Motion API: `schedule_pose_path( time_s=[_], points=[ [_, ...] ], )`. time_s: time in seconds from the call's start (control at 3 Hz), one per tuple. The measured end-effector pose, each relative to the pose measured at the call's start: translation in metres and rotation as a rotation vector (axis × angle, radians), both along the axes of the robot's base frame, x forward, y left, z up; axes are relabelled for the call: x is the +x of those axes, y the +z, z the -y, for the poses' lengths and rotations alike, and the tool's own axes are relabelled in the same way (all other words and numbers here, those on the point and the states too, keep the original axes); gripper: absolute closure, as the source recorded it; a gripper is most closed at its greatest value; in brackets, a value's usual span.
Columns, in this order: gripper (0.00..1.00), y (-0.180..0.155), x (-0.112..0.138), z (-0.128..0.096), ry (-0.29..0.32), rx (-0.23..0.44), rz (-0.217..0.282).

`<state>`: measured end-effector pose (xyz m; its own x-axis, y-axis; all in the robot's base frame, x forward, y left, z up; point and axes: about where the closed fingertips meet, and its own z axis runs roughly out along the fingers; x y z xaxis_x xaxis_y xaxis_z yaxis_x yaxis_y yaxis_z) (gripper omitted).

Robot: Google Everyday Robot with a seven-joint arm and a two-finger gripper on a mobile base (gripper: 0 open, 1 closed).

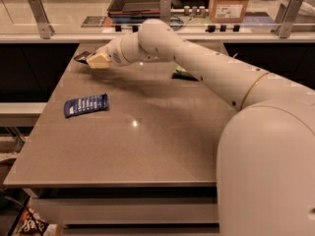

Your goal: Pick rxbar chocolate

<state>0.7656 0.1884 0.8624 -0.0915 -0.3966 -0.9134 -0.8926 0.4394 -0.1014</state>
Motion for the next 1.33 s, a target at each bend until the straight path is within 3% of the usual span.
schedule_pose_path(
  time_s=[0.33, 1.33],
  points=[
    [1.0, 0.018, -0.001, 0.003, 0.014, -0.016, 0.023],
    [1.0, 0.073, -0.006, 0.04, 0.199, 0.071, 0.026]
  ],
)
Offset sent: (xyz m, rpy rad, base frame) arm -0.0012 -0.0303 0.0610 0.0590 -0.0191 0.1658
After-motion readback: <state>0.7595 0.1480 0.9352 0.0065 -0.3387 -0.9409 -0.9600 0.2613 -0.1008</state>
